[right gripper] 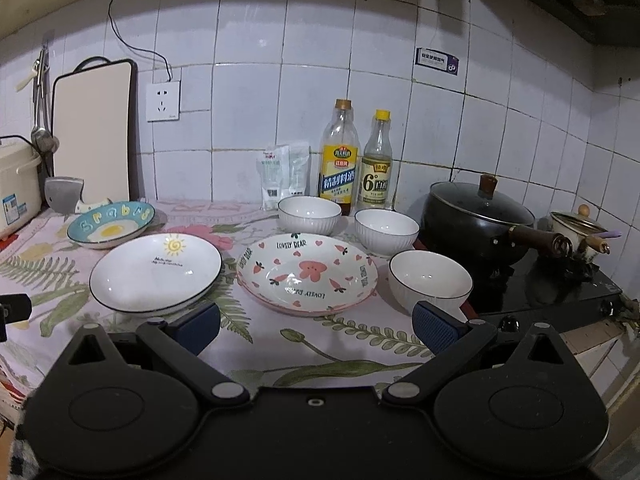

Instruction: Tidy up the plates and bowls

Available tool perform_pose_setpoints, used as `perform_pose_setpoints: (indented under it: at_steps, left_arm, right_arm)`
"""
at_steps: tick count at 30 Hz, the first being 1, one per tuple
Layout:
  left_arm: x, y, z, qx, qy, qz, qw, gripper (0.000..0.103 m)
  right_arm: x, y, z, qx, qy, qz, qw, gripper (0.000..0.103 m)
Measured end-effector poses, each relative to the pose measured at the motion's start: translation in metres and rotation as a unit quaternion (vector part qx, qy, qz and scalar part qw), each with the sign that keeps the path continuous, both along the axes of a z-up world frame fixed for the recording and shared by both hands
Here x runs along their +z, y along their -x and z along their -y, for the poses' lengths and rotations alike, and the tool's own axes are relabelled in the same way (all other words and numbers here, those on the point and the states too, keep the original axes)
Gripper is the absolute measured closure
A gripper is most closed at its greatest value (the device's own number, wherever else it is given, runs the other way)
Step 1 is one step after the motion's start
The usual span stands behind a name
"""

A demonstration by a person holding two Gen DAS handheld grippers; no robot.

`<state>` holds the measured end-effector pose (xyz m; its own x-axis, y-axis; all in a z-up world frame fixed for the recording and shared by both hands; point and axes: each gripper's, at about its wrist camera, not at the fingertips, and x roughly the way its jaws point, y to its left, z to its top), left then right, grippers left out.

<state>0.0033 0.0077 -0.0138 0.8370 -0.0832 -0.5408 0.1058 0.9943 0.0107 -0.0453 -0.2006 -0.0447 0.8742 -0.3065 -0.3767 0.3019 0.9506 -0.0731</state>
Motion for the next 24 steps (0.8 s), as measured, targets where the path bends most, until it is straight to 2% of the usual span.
perform_pose_setpoints:
  at_steps: [10, 17, 24]
  left_arm:
    - [-0.001, 0.005, 0.007, -0.013, -0.009, 0.001, 0.9999, 0.0]
    - [0.005, 0.015, 0.01, -0.029, -0.012, 0.017, 0.9994, 0.0]
    - [0.007, 0.021, 0.011, -0.034, -0.011, 0.024, 0.9991, 0.0]
  right_arm:
    - [-0.001, 0.003, 0.004, -0.007, 0.0, 0.001, 1.0, 0.0]
    - [0.002, 0.014, 0.005, -0.01, 0.021, 0.01, 1.0, 0.0]
    - [0.001, 0.017, 0.013, -0.023, 0.012, 0.017, 1.0, 0.0]
